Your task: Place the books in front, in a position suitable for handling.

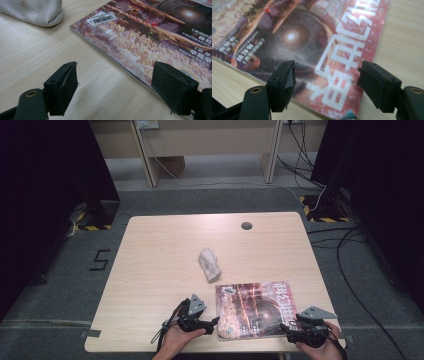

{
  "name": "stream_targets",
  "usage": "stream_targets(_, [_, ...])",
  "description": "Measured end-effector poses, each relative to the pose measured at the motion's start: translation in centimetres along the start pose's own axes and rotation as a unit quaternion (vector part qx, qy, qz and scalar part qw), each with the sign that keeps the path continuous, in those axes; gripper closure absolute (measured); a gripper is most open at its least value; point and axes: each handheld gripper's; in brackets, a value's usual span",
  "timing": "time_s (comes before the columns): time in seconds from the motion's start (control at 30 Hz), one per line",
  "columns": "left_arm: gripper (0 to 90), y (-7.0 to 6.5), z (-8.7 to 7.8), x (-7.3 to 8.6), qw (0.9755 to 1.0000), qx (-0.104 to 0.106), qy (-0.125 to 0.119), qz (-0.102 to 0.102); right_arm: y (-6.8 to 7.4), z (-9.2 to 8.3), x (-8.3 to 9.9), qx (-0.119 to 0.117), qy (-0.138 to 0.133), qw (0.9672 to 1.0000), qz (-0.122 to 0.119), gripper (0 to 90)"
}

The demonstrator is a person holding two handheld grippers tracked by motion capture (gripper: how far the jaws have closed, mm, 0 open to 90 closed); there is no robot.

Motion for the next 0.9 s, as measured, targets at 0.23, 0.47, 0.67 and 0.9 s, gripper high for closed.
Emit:
stream_targets(0.23, [20.4,-0.5,1.8,-0.7,0.9998,-0.009,0.008,0.015,0.5,-0.3,0.9,0.002,0.008,1.0,-0.001,28.0])
stream_targets(0.47, [20.5,-1.1,2.8,-1.1,0.9996,-0.015,0.004,0.025,0.8,-0.2,1.0,0.005,0.012,0.9998,-0.018,26.7])
stream_targets(0.67, [23.2,-1.4,2.7,-1.2,0.9992,-0.012,0.003,0.038,1.1,0.1,1.0,0.015,0.021,0.9992,-0.03,25.7])
stream_targets(0.9, [29.9,-1.4,2.5,-1.4,0.9986,0.009,0.021,0.048,0.4,0.4,0.6,0.027,0.01,0.9994,-0.019,26.3])
Point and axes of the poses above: each handheld gripper's, and its own axes: z roughly forward along the jaws, x roughly out of its underside, y roughly to its left, and after that the axes turned 13 degrees about -x, right-handed
